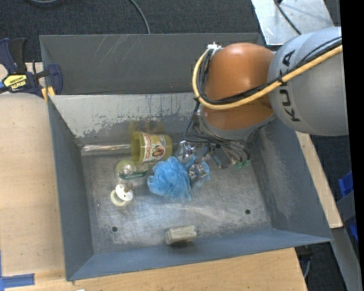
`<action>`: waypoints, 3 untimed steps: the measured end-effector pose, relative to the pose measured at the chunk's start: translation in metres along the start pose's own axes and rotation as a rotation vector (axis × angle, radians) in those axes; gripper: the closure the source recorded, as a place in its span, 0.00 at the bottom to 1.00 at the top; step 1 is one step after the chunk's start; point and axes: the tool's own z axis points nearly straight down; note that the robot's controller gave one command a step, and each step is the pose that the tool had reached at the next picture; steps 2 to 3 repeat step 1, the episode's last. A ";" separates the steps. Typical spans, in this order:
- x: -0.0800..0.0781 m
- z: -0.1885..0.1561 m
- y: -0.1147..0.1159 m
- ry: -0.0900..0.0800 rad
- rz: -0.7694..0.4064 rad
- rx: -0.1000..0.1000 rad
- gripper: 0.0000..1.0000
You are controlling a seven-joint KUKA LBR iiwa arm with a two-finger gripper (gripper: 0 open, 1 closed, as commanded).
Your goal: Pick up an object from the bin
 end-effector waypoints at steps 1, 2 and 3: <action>0.000 -0.043 -0.003 -0.011 -0.005 0.002 1.00; 0.000 -0.043 -0.003 -0.011 -0.005 0.002 1.00; 0.000 -0.043 -0.003 -0.011 -0.005 0.002 1.00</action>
Offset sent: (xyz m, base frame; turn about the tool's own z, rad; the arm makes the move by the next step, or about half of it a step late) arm 0.0107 0.0022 -0.1002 -0.7544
